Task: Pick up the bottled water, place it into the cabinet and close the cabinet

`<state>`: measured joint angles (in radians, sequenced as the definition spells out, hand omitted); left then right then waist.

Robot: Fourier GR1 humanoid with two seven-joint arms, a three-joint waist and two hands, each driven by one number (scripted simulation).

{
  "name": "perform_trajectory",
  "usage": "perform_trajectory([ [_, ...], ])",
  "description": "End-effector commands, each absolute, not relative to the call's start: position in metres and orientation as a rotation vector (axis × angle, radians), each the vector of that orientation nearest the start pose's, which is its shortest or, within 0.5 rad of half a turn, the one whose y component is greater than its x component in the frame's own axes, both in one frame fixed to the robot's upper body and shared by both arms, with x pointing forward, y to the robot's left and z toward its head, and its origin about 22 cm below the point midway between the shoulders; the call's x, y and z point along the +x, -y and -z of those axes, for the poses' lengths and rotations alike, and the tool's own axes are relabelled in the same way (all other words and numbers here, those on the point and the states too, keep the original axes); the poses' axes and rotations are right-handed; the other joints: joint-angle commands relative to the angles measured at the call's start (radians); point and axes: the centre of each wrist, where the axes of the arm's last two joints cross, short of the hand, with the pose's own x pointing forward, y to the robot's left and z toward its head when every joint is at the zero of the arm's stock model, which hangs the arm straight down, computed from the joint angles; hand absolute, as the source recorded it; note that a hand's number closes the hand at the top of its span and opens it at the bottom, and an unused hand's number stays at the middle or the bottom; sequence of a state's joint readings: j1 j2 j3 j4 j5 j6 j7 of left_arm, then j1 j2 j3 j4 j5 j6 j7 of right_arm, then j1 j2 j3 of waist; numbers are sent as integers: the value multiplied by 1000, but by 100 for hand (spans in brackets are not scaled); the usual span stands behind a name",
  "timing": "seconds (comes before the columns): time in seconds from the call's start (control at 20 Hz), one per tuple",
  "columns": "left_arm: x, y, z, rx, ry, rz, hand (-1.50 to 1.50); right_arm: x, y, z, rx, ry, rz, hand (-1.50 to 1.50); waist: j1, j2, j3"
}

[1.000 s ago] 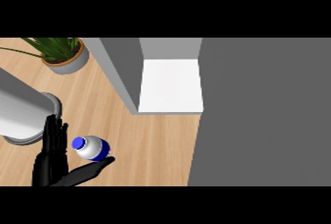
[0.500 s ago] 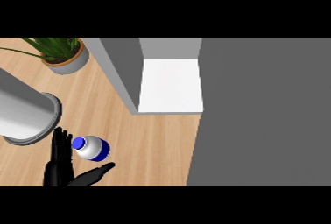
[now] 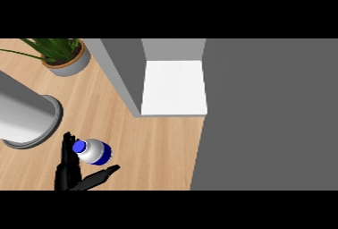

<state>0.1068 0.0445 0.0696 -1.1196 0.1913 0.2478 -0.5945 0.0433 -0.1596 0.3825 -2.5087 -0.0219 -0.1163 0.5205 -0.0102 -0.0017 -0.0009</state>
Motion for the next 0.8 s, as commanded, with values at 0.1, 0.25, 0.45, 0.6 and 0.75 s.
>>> perform_trajectory([
  [0.1,179,-279,150,316,1607,-345,-150,95,193,-218,287,1971,-221,-150,-3,0,-1],
  [0.25,180,-283,147,279,1615,-386,-150,96,199,-214,251,1960,-256,-150,1,0,1],
  [0.45,186,-277,157,259,1635,-395,-150,97,195,-215,274,1959,-194,-150,0,0,0],
  [0.6,188,-266,165,256,1636,-403,-150,96,195,-211,247,1947,-199,-150,0,0,0],
  [0.75,205,-270,157,216,1630,-417,-150,85,204,-216,256,1949,-210,-150,-5,-1,0],
])
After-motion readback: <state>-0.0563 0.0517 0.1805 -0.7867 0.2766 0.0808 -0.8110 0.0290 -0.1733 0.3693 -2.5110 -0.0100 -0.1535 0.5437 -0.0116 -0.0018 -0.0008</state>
